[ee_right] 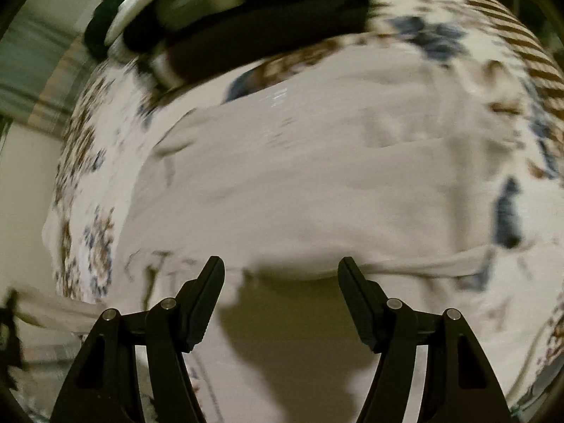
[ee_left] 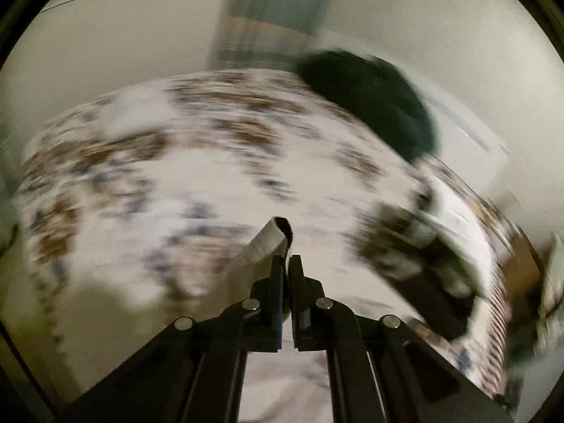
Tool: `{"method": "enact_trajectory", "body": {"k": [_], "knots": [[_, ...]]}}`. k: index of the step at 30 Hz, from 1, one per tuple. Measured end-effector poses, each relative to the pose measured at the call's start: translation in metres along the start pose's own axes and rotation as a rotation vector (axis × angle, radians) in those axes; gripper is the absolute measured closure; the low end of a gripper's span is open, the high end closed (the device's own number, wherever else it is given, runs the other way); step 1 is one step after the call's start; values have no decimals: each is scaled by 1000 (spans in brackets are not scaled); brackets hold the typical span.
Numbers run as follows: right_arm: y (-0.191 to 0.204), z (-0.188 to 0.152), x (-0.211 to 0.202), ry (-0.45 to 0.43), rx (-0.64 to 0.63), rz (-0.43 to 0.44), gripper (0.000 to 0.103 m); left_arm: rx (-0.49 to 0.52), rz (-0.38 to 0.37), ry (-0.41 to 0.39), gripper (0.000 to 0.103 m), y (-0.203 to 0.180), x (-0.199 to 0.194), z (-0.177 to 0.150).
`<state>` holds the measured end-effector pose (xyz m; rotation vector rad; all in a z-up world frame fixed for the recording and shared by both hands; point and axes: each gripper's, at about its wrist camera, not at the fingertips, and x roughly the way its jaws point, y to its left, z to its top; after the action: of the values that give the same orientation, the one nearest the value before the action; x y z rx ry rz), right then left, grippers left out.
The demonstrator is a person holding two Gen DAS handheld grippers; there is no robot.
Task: Fold small clothes
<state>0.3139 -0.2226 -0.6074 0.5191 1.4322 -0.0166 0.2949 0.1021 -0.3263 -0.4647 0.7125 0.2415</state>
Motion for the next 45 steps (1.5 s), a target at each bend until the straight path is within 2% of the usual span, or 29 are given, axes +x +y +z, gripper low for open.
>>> {"method": "enact_trajectory", "body": {"k": [3, 6, 10, 12, 16, 19, 20, 21, 23, 25, 29, 32, 35, 38, 40, 42, 45], "knots": [[-42, 10, -15, -33, 74, -33, 26, 149, -131, 76, 102, -90, 19, -26], [-89, 16, -34, -77, 153, -76, 26, 285, -233, 175, 102, -166, 33, -71], [-145, 19, -57, -120, 222, -127, 26, 459, -307, 272, 102, -238, 42, -139], [-169, 18, -66, -131, 246, -153, 26, 532, -334, 329, 102, -263, 46, -175], [-212, 13, -81, -141, 300, -178, 25, 611, -341, 436, 99, -284, 56, -214], [-228, 9, -89, -142, 324, -157, 25, 598, -346, 480, 93, -277, 59, -212], [-230, 8, -91, -142, 327, -141, 25, 581, -347, 486, 76, -269, 56, -205], [-231, 7, -92, -141, 327, -126, 25, 569, -336, 481, 46, -260, 55, -200], [-224, 5, -96, -133, 321, -87, 25, 519, -286, 439, 11, -224, 54, -178], [-209, 9, -95, -127, 310, -34, 25, 482, -208, 394, 11, -191, 55, -157], [-166, 22, -82, -105, 251, 67, 25, 430, 1, 350, 11, -121, 67, -131], [-131, 37, -57, -70, 204, 64, 26, 381, 113, 374, 11, -82, 84, -125], [-113, 47, -37, -49, 208, 39, 30, 318, 170, 388, 11, -55, 93, -124], [-104, 57, -10, 10, 225, -8, 50, 288, 188, 386, 11, -46, 94, -125], [-99, 58, 7, 47, 220, -66, 81, 272, 191, 390, 11, -46, 94, -125], [-96, 59, 9, 29, 203, -96, 92, 262, 185, 395, 11, -46, 94, -123], [-83, 55, -13, -64, 144, -134, 94, 264, 183, 383, 11, -45, 92, -115]]}}
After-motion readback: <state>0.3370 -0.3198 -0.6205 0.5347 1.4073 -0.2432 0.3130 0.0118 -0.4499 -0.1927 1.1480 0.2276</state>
